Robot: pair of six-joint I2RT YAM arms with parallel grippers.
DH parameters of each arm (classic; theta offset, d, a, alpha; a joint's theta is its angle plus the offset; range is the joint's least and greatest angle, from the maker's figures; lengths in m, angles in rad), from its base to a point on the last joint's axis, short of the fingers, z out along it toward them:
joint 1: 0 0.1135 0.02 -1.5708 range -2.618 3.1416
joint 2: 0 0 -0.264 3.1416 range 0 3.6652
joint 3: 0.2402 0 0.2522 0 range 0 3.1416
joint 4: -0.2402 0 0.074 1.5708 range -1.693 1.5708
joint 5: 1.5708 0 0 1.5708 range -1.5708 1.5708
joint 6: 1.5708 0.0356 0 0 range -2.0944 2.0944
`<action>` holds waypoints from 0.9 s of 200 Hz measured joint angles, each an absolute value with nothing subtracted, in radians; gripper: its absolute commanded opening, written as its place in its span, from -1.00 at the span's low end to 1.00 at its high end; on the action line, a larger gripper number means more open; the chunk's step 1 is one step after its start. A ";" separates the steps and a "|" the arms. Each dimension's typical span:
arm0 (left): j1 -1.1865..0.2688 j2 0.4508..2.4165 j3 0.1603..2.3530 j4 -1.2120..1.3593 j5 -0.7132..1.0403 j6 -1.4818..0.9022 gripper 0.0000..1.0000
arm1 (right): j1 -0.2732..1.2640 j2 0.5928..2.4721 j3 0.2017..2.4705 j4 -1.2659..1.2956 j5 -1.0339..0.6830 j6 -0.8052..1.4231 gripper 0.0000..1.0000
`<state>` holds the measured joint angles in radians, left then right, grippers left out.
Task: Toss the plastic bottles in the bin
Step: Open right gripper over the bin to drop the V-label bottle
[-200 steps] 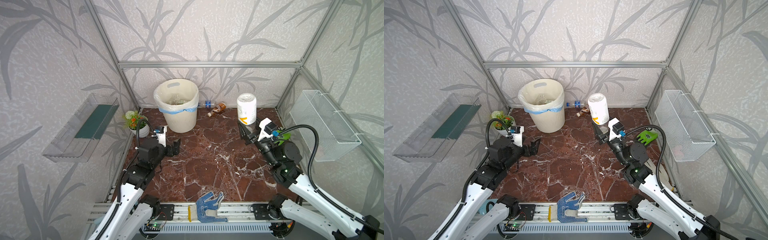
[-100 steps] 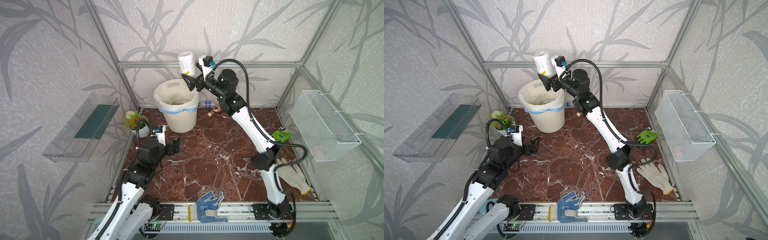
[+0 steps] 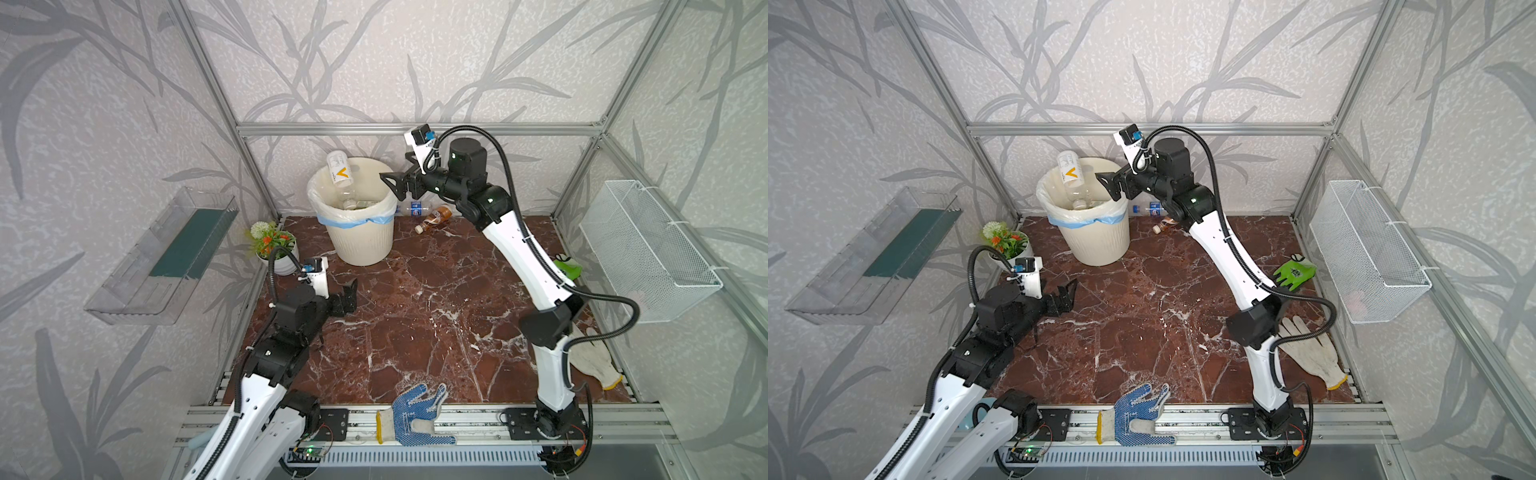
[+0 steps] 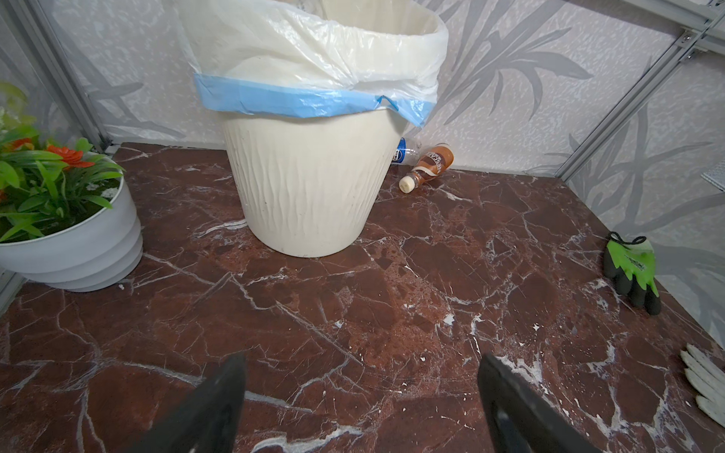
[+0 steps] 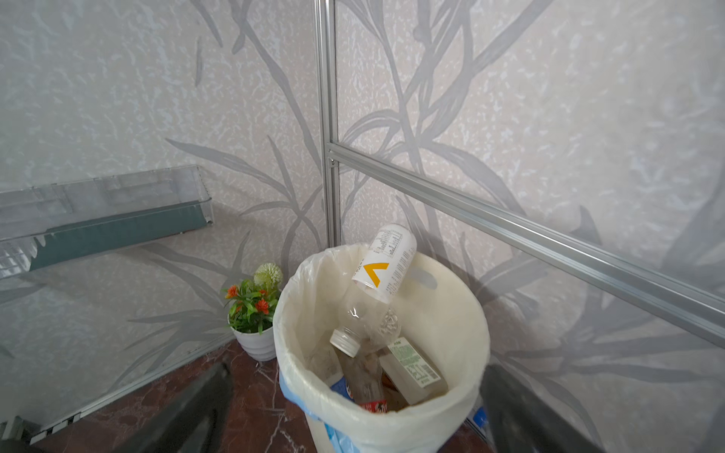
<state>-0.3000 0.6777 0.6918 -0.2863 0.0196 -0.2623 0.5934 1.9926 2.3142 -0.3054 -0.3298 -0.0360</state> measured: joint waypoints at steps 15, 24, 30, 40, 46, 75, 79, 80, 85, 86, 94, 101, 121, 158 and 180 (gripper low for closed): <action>-0.300 0.698 0.704 -0.287 0.023 -0.262 0.82 | 0.582 1.888 2.133 -0.212 -0.318 -0.027 0.99; -0.300 0.700 0.705 -0.288 0.024 -0.261 0.82 | 0.563 1.848 2.048 -0.153 -0.313 -0.015 1.00; -0.300 0.700 0.705 -0.288 0.024 -0.260 0.82 | 0.546 1.825 1.991 -0.119 -0.311 -0.007 1.00; -0.300 0.701 0.705 -0.287 0.024 -0.258 0.82 | 0.517 1.800 1.915 -0.085 -0.303 0.004 1.00; -0.300 0.702 0.706 -0.287 0.024 -0.256 0.82 | 0.500 1.792 1.871 -0.067 -0.297 0.009 1.00; -0.300 0.720 0.719 -0.287 0.027 -0.249 0.82 | 0.442 1.797 1.721 -0.053 -0.244 0.015 0.99; -0.300 0.723 0.722 -0.287 0.028 -0.246 0.83 | 0.439 1.800 1.711 -0.056 -0.238 0.015 0.99; -0.300 0.723 0.723 -0.287 0.028 -0.247 0.82 | 0.438 1.802 1.708 -0.057 -0.235 0.015 0.99; -0.300 0.728 0.729 -0.290 0.028 -0.244 0.82 | 0.434 1.808 1.698 -0.063 -0.226 0.015 0.99; -0.300 0.728 0.730 -0.290 0.028 -0.244 0.83 | 0.433 1.809 1.696 -0.065 -0.223 0.015 0.99; -0.300 0.735 0.739 -0.294 0.029 -0.238 0.82 | 0.426 1.821 1.692 -0.082 -0.207 0.018 0.99; -0.300 0.739 0.749 -0.298 0.030 -0.235 0.82 | 0.419 1.834 1.693 -0.091 -0.187 0.023 0.99; -0.300 0.751 0.772 -0.307 0.030 -0.224 0.83 | 0.400 1.892 1.734 -0.121 -0.123 0.061 1.00; -0.300 0.754 0.784 -0.323 0.021 -0.217 0.82 | 0.361 2.067 1.860 -0.155 0.022 0.201 0.98; -0.300 0.751 0.784 -0.341 0.002 -0.216 0.82 | 0.349 2.189 1.955 -0.183 0.099 0.308 0.98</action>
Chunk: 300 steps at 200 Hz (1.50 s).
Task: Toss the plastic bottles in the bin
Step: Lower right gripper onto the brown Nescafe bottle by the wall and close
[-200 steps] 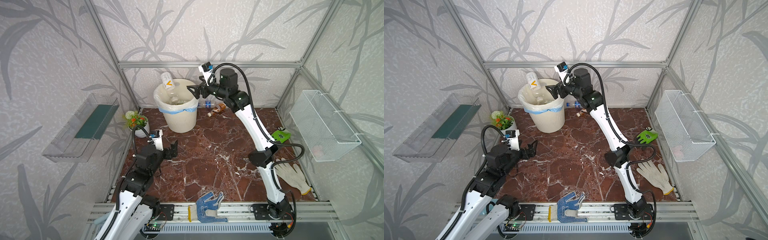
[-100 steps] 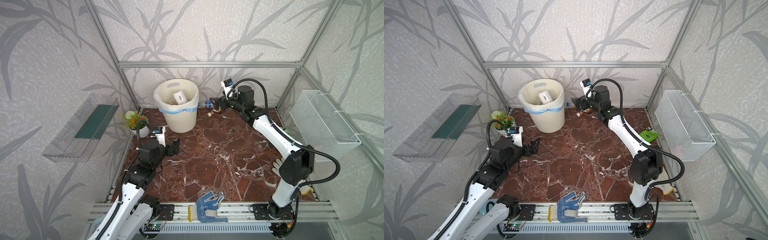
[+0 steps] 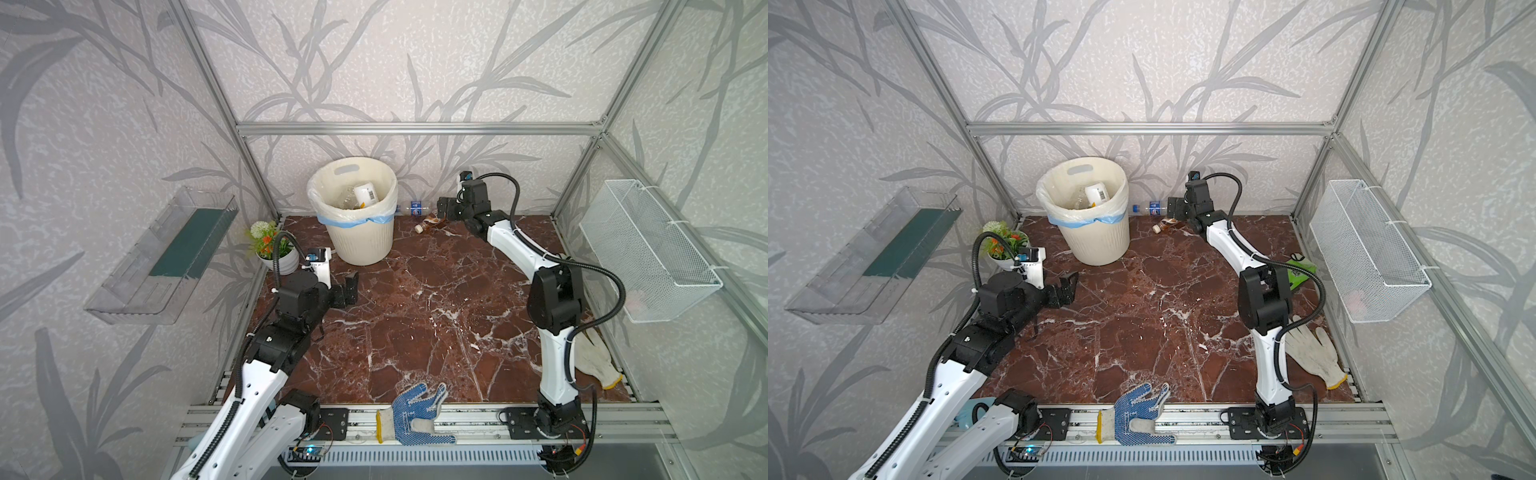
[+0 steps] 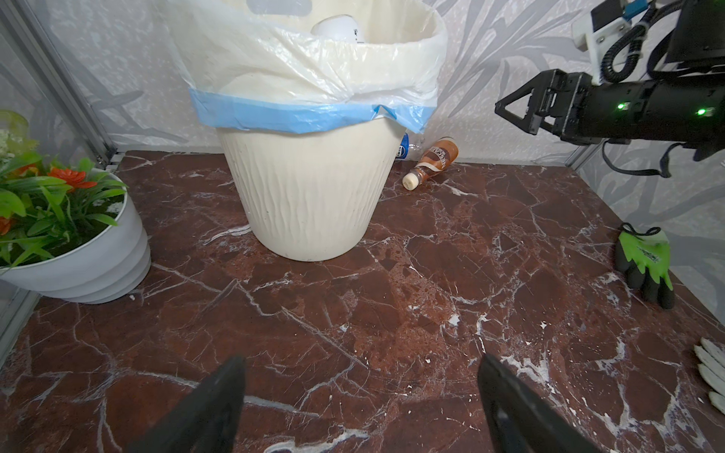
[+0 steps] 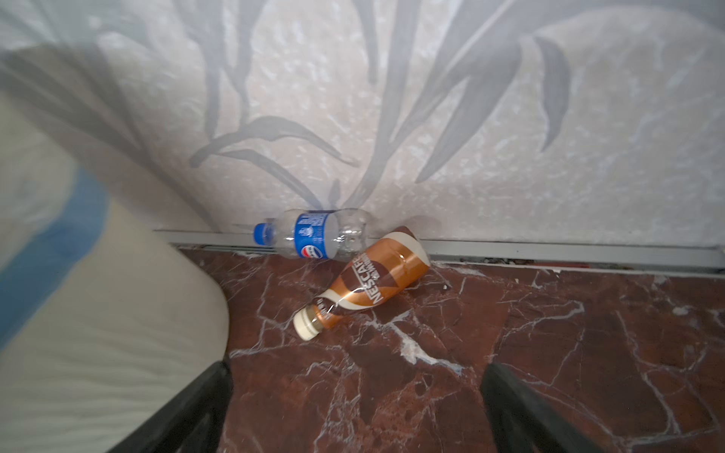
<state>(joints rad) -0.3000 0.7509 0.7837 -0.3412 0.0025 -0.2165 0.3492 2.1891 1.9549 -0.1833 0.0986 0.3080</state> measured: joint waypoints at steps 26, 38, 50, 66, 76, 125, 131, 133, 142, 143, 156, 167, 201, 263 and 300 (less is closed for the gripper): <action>-0.300 0.731 0.784 -0.360 -0.022 -0.216 0.82 | 0.348 2.347 2.115 -0.247 0.170 0.434 0.98; -0.300 0.724 0.784 -0.370 -0.031 -0.217 0.82 | 0.345 2.429 2.218 -0.284 0.191 0.483 0.98; -0.300 0.722 0.784 -0.376 -0.036 -0.218 0.82 | 0.344 2.498 2.304 -0.316 0.201 0.514 0.98; -0.300 0.723 0.784 -0.387 -0.041 -0.220 0.82 | 0.338 2.582 2.411 -0.350 0.205 0.542 0.98; -0.300 0.723 0.784 -0.391 -0.046 -0.220 0.82 | 0.330 2.635 2.475 -0.365 0.202 0.554 0.98; -0.300 0.747 0.784 -0.397 -0.073 -0.220 0.82 | 0.292 2.785 2.593 -0.352 0.171 0.865 0.82; -0.300 0.752 0.784 -0.398 -0.076 -0.220 0.82 | 0.288 2.803 2.607 -0.345 0.164 0.885 0.79; -0.300 0.754 0.784 -0.398 -0.077 -0.220 0.82 | 0.287 2.809 2.612 -0.341 0.161 0.889 0.79; -0.300 0.762 0.784 -0.398 -0.080 -0.220 0.82 | 0.282 2.840 2.644 -0.330 0.153 0.913 0.79; -0.300 0.762 0.784 -0.398 -0.080 -0.220 0.82 | 0.281 2.842 2.647 -0.328 0.153 0.913 0.79; -0.300 0.773 0.784 -0.400 -0.082 -0.220 0.82 | 0.278 2.875 2.680 -0.307 0.144 0.937 0.77; -0.300 0.783 0.785 -0.404 -0.083 -0.220 0.82 | 0.278 2.891 2.696 -0.286 0.139 0.949 0.77; -0.300 0.805 0.785 -0.412 -0.086 -0.220 0.82 | 0.284 2.915 2.703 -0.226 0.129 0.963 0.81; -0.300 0.832 0.799 -0.414 -0.086 -0.220 0.82 | 0.313 2.920 2.701 -0.181 0.115 0.862 0.92; -0.300 0.832 0.799 -0.414 -0.086 -0.220 0.82 | 0.346 2.909 2.682 -0.181 0.114 0.727 0.92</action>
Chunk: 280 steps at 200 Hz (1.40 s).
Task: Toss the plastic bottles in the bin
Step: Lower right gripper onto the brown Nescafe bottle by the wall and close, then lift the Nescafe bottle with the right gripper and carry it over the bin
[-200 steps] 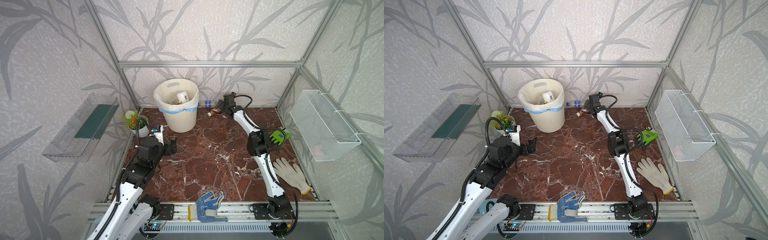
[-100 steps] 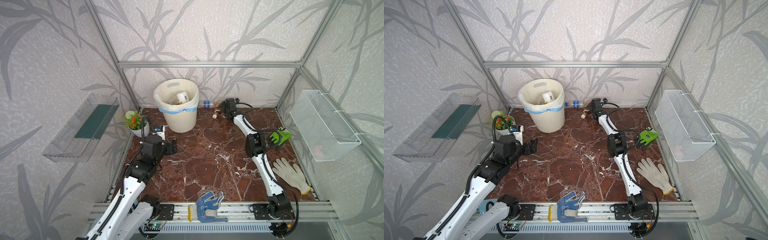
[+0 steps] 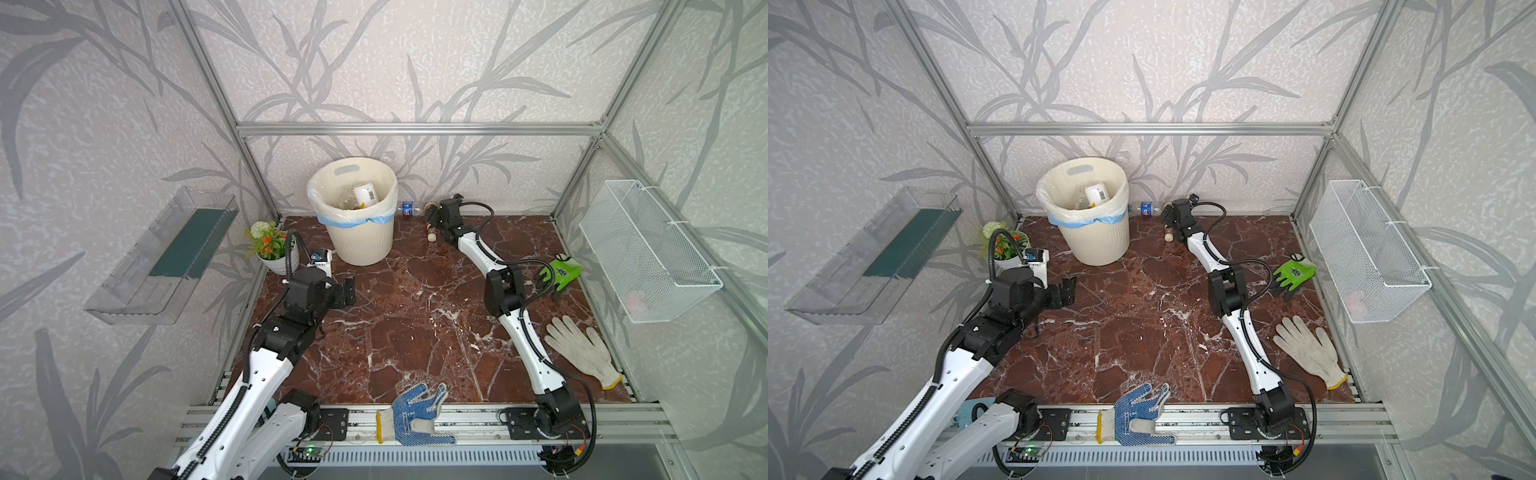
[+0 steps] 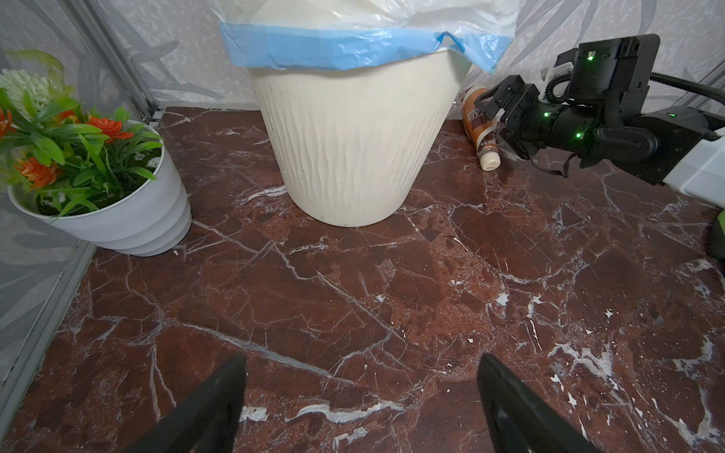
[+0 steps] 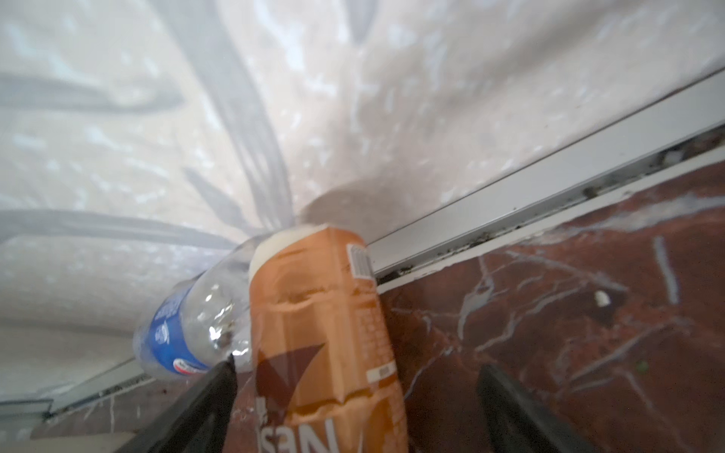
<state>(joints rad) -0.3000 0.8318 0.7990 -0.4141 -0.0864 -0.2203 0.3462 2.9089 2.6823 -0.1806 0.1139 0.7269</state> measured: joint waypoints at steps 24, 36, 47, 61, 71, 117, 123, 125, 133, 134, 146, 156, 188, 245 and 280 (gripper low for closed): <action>-0.300 0.831 0.799 -0.413 -0.086 -0.221 0.82 | 0.358 2.909 2.683 -0.204 0.107 0.639 0.93; -0.300 0.831 0.799 -0.412 -0.086 -0.221 0.82 | 0.358 2.909 2.693 -0.231 0.104 0.603 0.91; -0.300 0.831 0.799 -0.411 -0.086 -0.220 0.82 | 0.355 2.909 2.707 -0.263 0.104 0.573 0.87; -0.300 0.831 0.799 -0.411 -0.086 -0.221 0.82 | 0.351 2.909 2.727 -0.288 0.107 0.539 0.78; -0.300 0.831 0.799 -0.411 -0.086 -0.220 0.82 | 0.348 2.909 2.738 -0.299 0.114 0.513 0.71; -0.300 0.831 0.796 -0.410 -0.086 -0.220 0.82 | 0.346 2.909 2.747 -0.339 0.138 0.416 0.58; -0.300 0.831 0.796 -0.409 -0.086 -0.220 0.82 | 0.346 2.909 2.747 -0.343 0.138 0.410 0.58; -0.300 0.831 0.796 -0.409 -0.086 -0.220 0.82 | 0.346 2.909 2.747 -0.344 0.138 0.408 0.58; -0.300 0.831 0.796 -0.408 -0.086 -0.220 0.82 | 0.346 2.909 2.747 -0.345 0.137 0.398 0.58; -0.300 0.831 0.796 -0.407 -0.086 -0.220 0.82 | 0.345 2.909 2.747 -0.345 0.137 0.398 0.58; -0.300 0.831 0.796 -0.406 -0.086 -0.220 0.82 | 0.345 2.909 2.747 -0.347 0.130 0.390 0.58; -0.300 0.831 0.796 -0.405 -0.086 -0.220 0.82 | 0.343 2.909 2.747 -0.350 0.125 0.388 0.58; -0.300 0.831 0.796 -0.404 -0.086 -0.220 0.82 | 0.337 2.909 2.747 -0.373 0.110 0.388 0.54; -0.300 0.831 0.796 -0.403 -0.086 -0.220 0.82 | 0.295 2.909 2.740 -0.395 0.085 0.418 0.19; -0.300 0.830 0.796 -0.403 -0.085 -0.220 0.82 | 0.283 2.856 2.650 -0.371 0.075 0.412 -0.04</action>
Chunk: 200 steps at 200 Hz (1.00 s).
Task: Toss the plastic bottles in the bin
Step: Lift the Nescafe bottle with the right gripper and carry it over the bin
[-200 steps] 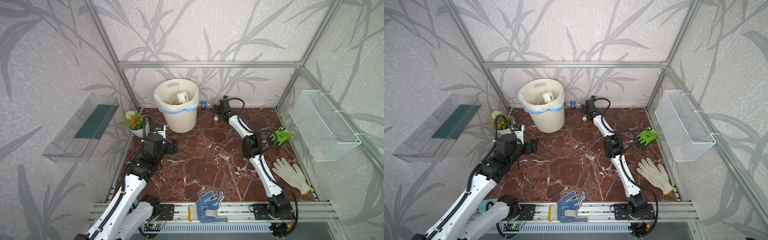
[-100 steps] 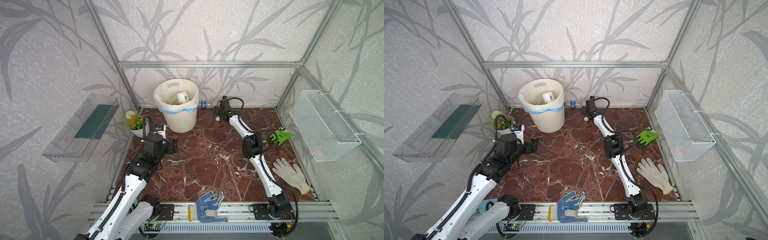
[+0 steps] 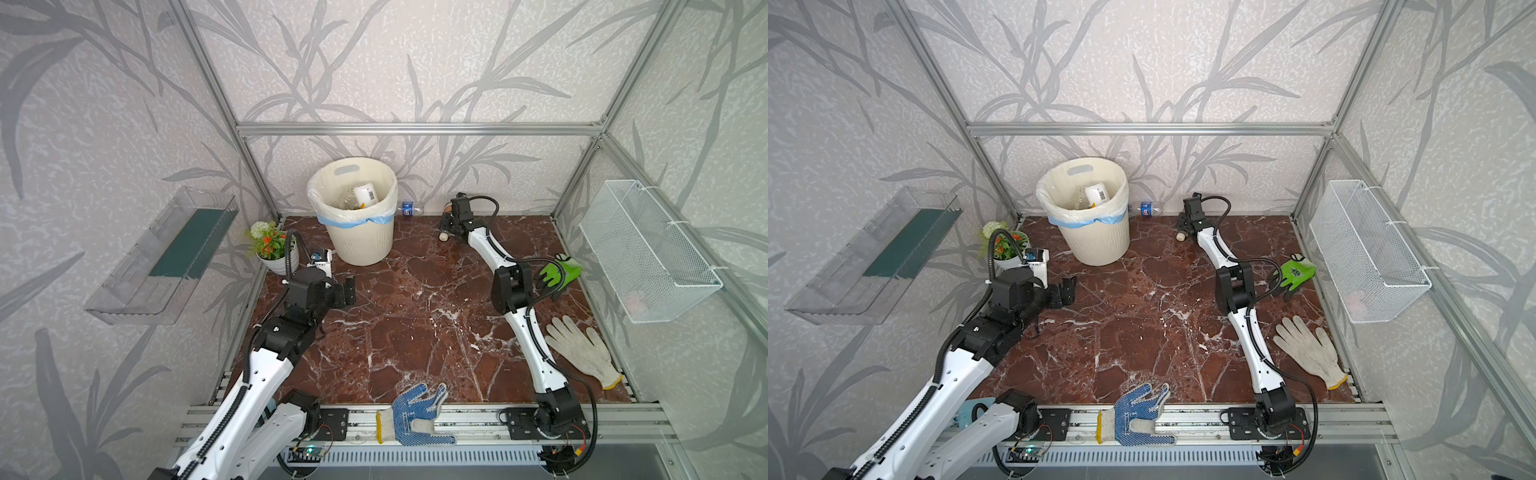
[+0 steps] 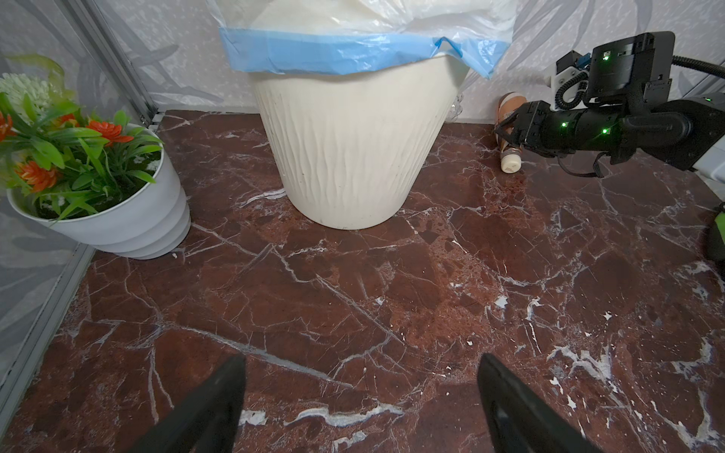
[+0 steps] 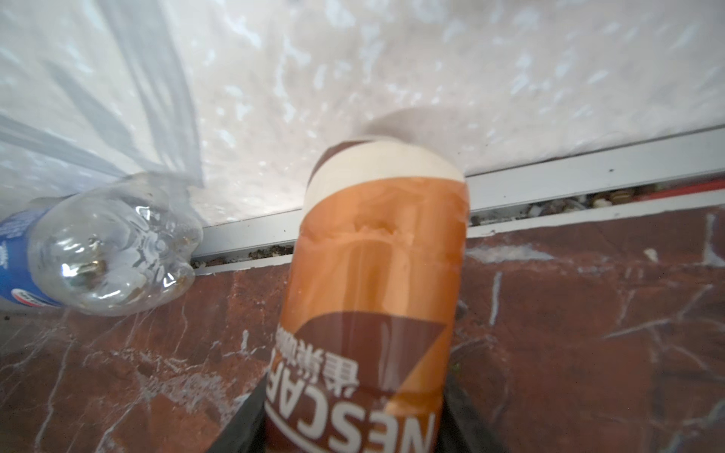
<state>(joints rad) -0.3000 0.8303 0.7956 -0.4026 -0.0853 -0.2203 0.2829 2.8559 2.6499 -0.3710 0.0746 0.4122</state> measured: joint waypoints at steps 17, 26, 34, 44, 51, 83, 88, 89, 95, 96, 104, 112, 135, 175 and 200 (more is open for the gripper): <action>-0.300 0.827 0.796 -0.399 -0.085 -0.221 0.82 | 0.285 2.809 2.578 -0.365 0.064 0.402 -0.12; -0.300 0.824 0.795 -0.393 -0.084 -0.221 0.82 | 0.286 2.780 2.539 -0.360 0.055 0.395 -0.13; -0.300 0.822 0.792 -0.385 -0.083 -0.222 0.82 | 0.288 2.751 2.497 -0.352 0.044 0.391 -0.14; -0.300 0.818 0.786 -0.379 -0.080 -0.224 0.82 | 0.289 2.705 2.437 -0.334 0.033 0.386 -0.16; -0.300 0.816 0.782 -0.378 -0.079 -0.226 0.82 | 0.289 2.670 2.391 -0.319 0.025 0.382 -0.16; -0.300 0.803 0.774 -0.372 -0.076 -0.228 0.82 | 0.292 2.440 2.102 -0.184 -0.020 0.366 -0.16; -0.300 0.799 0.773 -0.372 -0.076 -0.228 0.82 | 0.292 2.399 2.051 -0.157 -0.030 0.366 -0.16; -0.300 0.799 0.773 -0.372 -0.076 -0.228 0.82 | 0.292 2.389 2.038 -0.151 -0.028 0.365 -0.16; -0.300 0.793 0.772 -0.369 -0.076 -0.228 0.82 | 0.292 2.339 1.980 -0.115 -0.039 0.364 -0.16; -0.300 0.792 0.771 -0.368 -0.076 -0.228 0.82 | 0.293 2.329 1.966 -0.107 -0.044 0.363 -0.16; -0.300 0.785 0.768 -0.366 -0.076 -0.228 0.83 | 0.293 2.263 1.892 -0.061 -0.059 0.360 -0.16; -0.300 0.779 0.768 -0.364 -0.076 -0.228 0.82 | 0.293 2.191 1.808 -0.005 -0.078 0.354 -0.16; -0.300 0.771 0.767 -0.355 -0.069 -0.229 0.82 | 0.294 1.990 1.573 0.152 -0.136 0.345 -0.16; -0.300 0.771 0.767 -0.341 -0.045 -0.233 0.82 | 0.307 1.672 1.274 0.326 -0.195 0.326 -0.16; -0.300 0.772 0.767 -0.341 -0.028 -0.237 0.82 | 0.339 1.462 1.161 0.388 -0.202 0.298 -0.13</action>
